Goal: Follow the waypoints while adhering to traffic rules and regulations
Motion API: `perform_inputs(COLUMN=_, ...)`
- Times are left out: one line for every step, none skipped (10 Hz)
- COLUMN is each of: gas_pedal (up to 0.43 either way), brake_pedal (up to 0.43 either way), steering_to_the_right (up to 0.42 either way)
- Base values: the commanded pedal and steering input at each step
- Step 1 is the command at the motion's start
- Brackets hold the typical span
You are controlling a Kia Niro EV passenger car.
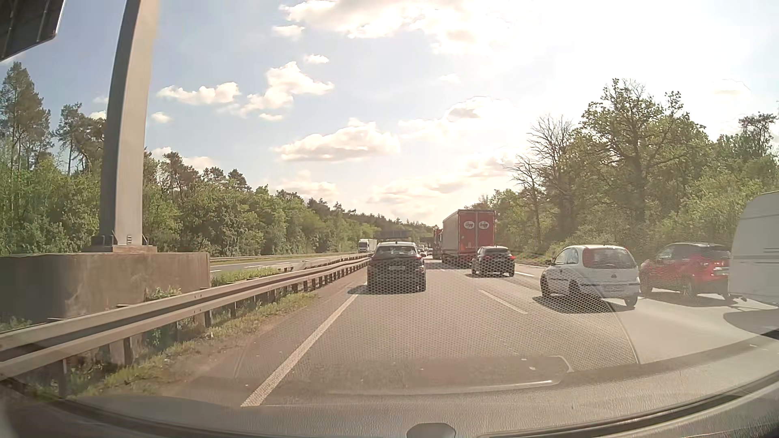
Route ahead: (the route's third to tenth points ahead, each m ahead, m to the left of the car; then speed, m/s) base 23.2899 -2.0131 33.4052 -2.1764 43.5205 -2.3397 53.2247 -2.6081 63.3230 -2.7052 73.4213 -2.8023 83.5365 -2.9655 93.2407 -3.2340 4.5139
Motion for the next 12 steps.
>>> perform_inputs(gas_pedal=0.15, brake_pedal=0.0, steering_to_the_right=0.009)
perform_inputs(gas_pedal=0.15, brake_pedal=0.0, steering_to_the_right=0.009)
perform_inputs(gas_pedal=0.15, brake_pedal=0.0, steering_to_the_right=0.009)
perform_inputs(gas_pedal=0.15, brake_pedal=0.0, steering_to_the_right=0.009)
perform_inputs(gas_pedal=0.15, brake_pedal=0.0, steering_to_the_right=0.009)
perform_inputs(gas_pedal=0.15, brake_pedal=0.0, steering_to_the_right=0.009)
perform_inputs(gas_pedal=0.15, brake_pedal=0.0, steering_to_the_right=0.01)
perform_inputs(gas_pedal=0.15, brake_pedal=0.0, steering_to_the_right=0.01)
perform_inputs(gas_pedal=0.15, brake_pedal=0.0, steering_to_the_right=0.01)
perform_inputs(gas_pedal=0.15, brake_pedal=0.0, steering_to_the_right=0.01)
perform_inputs(gas_pedal=0.15, brake_pedal=0.0, steering_to_the_right=0.01)
perform_inputs(gas_pedal=0.15, brake_pedal=0.0, steering_to_the_right=0.01)
